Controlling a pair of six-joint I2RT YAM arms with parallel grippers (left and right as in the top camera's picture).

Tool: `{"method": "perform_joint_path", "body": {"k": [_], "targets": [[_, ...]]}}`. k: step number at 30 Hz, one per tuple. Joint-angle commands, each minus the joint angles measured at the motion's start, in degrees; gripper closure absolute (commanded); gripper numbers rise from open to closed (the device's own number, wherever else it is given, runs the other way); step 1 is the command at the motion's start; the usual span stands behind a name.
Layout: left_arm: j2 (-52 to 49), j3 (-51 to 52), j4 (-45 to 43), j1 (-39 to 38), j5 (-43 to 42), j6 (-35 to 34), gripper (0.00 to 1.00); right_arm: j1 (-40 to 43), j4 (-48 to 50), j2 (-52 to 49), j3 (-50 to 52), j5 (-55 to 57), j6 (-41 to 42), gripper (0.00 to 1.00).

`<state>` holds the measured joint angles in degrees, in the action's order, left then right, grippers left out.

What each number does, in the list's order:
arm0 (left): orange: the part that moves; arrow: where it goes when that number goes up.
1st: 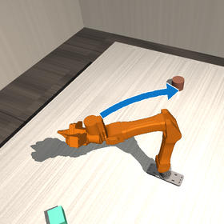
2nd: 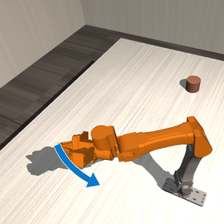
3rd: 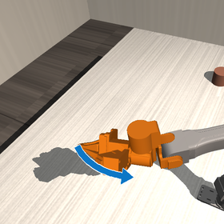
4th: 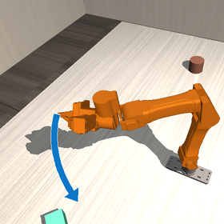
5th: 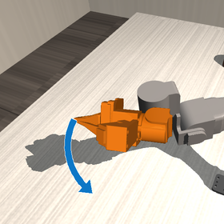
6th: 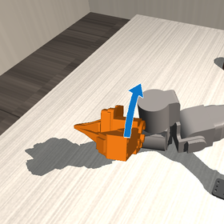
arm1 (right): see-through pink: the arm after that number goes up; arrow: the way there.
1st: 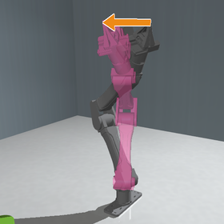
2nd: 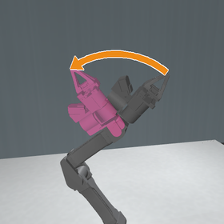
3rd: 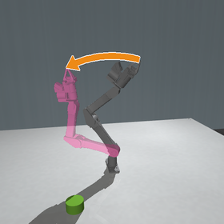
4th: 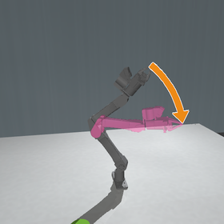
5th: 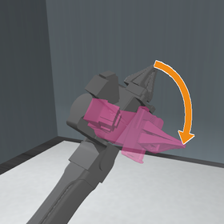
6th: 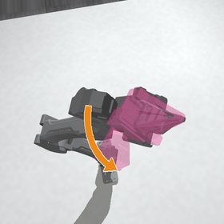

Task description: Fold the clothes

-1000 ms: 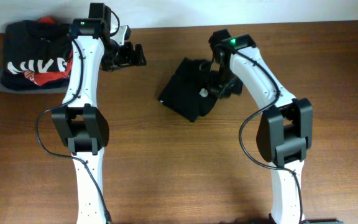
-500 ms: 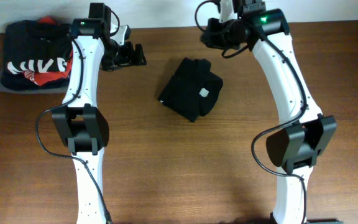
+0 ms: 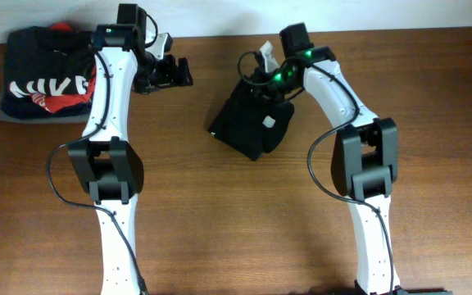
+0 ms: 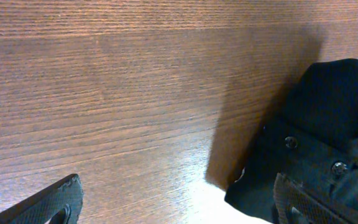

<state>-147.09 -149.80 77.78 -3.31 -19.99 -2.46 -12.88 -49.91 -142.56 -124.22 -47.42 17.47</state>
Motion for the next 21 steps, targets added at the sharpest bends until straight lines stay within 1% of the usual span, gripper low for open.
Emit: {"method": "perform_joint_path", "body": {"k": [1,3,6,8,11,16,19,20,21], "targets": [[-0.5,-1.2,-0.1,0.0,0.3,-0.2,0.02,0.2,0.3,-2.4,0.4,-3.4,-1.7,0.81],[-0.5,-1.2,-0.1,0.0,0.3,-0.1,0.03,0.3,0.2,-3.1,0.6,-2.9,-3.7,0.82],[-0.5,-1.2,0.2,-0.1,0.3,-0.1,0.02,1.0,-0.1,-3.2,0.7,-1.1,-4.2,0.82],[-0.5,-1.2,0.4,-0.1,0.3,-0.1,0.02,1.7,-0.1,-2.8,0.7,-1.6,-4.1,0.86],[-0.5,-1.2,0.5,0.0,0.3,-0.1,0.02,3.1,-0.2,-1.4,-0.2,-6.9,-4.2,0.9],[-0.5,-1.2,0.5,-0.1,0.3,-0.1,0.02,4.7,-0.2,2.9,-2.1,-13.5,-4.1,0.91],[-0.5,-1.2,0.5,-0.1,0.3,-0.1,0.02,4.7,-0.2,6.4,-2.4,-15.7,-4.2,0.89],[-0.5,-1.2,0.5,-0.1,0.3,-0.1,0.01,4.3,-0.2,7.8,-2.4,-19.0,-4.2,0.86],[-0.5,-1.2,0.4,-0.1,0.3,-0.1,0.01,4.2,-0.2,8.0,-2.4,-20.9,-4.2,0.86]]}}
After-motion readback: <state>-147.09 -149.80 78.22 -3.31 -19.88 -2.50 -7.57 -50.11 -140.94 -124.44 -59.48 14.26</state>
